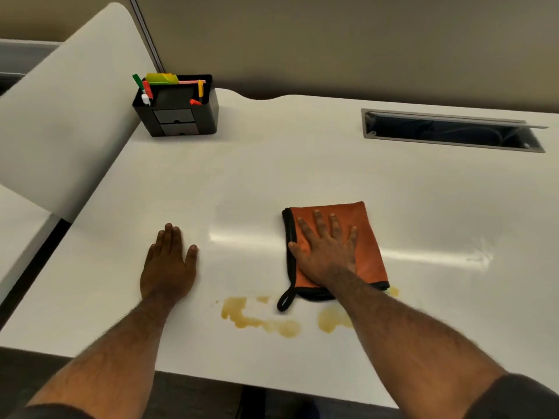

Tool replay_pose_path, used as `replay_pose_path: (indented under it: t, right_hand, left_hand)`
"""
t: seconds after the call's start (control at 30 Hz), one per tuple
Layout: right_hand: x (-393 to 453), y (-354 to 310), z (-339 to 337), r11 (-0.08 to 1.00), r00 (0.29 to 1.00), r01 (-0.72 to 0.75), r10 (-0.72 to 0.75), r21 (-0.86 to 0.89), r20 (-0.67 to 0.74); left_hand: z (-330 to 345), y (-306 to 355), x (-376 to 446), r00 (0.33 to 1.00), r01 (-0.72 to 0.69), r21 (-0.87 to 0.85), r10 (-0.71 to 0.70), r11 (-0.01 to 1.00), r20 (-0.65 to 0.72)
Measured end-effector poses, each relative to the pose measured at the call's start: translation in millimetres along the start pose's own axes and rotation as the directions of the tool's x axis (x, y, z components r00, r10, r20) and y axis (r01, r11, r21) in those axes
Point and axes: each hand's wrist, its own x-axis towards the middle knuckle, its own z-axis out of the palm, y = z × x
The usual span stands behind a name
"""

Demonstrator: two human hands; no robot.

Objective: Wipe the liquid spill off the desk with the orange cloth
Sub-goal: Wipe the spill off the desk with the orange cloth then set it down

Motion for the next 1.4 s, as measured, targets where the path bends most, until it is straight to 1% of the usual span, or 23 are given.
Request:
replay_pose_path:
  t: [0.13,0.27,0.47,0.6,0.77,0.97,1.13,1.4]
  right_hand:
    - [-19,60,-8,0.993,0.993,-0.119,0.119,-0.011,-0.002]
    - [-42,101,-14,0.977,0.977,-0.215,0.215,-0.005,0.002]
    - [-77,136,-13,0.955,0.956,-0.293,0.294,-0.042,0.006]
    - [-93,135,-8,0.933,0.933,-0.359,0.359,-0.027,-0.004]
    - [-100,101,-2,0.907,0.907,-0.422,0.422,-0.006,0.006]
    - [-97,38,4,0.912,0.912,-0.409,0.409,-0.005,0.032]
    - [-87,-26,12,0.953,0.953,-0.301,0.302,-0.023,0.033]
    - [-74,-112,20,0.997,0.994,-0.075,0.076,-0.014,0.077]
  left_hand:
    - [3,9,-15,0.999,0.023,0.010,-0.023,1.000,0.024]
    - [3,10,-18,0.999,0.017,0.018,-0.017,1.000,0.033]
    - [0,11,-19,0.999,0.013,0.008,-0.013,1.000,0.030]
    - [-2,16,-21,1.000,0.012,-0.009,-0.011,1.000,0.022]
    - [-5,16,-23,1.000,0.012,-0.022,-0.012,1.000,0.000]
    - [-6,15,-23,1.000,0.017,-0.026,-0.017,1.000,0.010]
    - [-9,13,-22,0.999,0.008,-0.047,-0.007,0.999,0.036]
    - [-22,-2,-17,0.993,-0.067,-0.080,0.074,0.995,0.091]
